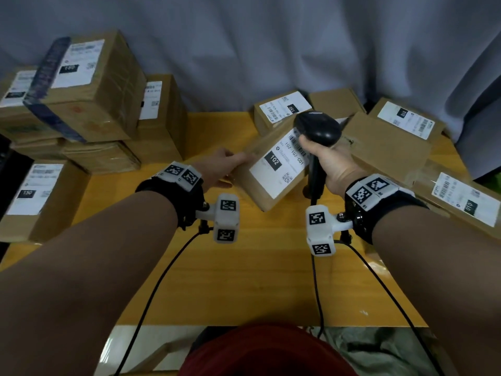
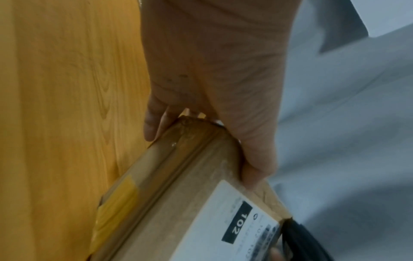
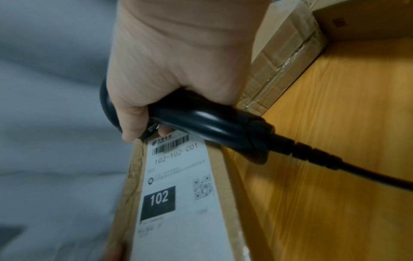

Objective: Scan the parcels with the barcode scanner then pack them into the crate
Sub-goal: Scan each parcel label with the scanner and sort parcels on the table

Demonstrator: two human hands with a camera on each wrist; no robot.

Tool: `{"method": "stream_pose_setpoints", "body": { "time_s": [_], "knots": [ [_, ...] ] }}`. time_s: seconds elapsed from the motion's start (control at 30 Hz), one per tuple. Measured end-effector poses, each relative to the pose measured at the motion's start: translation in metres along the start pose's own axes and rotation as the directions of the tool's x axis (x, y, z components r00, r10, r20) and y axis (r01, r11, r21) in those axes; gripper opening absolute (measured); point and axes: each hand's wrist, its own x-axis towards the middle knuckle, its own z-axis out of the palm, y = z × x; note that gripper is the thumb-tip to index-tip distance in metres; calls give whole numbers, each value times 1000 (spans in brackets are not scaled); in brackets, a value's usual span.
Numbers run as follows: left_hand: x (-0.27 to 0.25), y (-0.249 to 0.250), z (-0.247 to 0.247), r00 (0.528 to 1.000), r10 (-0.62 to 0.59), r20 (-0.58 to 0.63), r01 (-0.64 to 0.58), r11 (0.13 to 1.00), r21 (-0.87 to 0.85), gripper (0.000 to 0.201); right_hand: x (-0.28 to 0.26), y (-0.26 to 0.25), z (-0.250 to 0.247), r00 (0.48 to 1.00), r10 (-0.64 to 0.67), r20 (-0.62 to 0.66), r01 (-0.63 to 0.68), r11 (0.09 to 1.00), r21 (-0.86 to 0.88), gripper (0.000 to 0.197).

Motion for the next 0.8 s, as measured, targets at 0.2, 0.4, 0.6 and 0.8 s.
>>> {"method": "stream_pose_setpoints", "body": {
  "time_s": [0.2, 0.4, 0.6, 0.8],
  "knots": [
    [1, 3, 5, 993, -49, 111, 25, 978, 206, 74, 4, -4, 6, 999, 20, -32, -19, 999, 28, 31],
    [0, 9, 14, 985, -75, 153, 31, 961, 274, 62, -3, -8, 15, 998, -62, -17, 61, 996, -70, 29],
    [8, -18, 9, 980, -142, 137, 122, 982, 146, 74, -12, -13, 12, 980, -164, -117, 127, 953, -274, 18],
    [10, -30, 23, 996, -84, -37, 76, 981, -181, 57, -29, -29, 4, 997, -27, 75, 41, 981, -187, 11]
  ]
}}
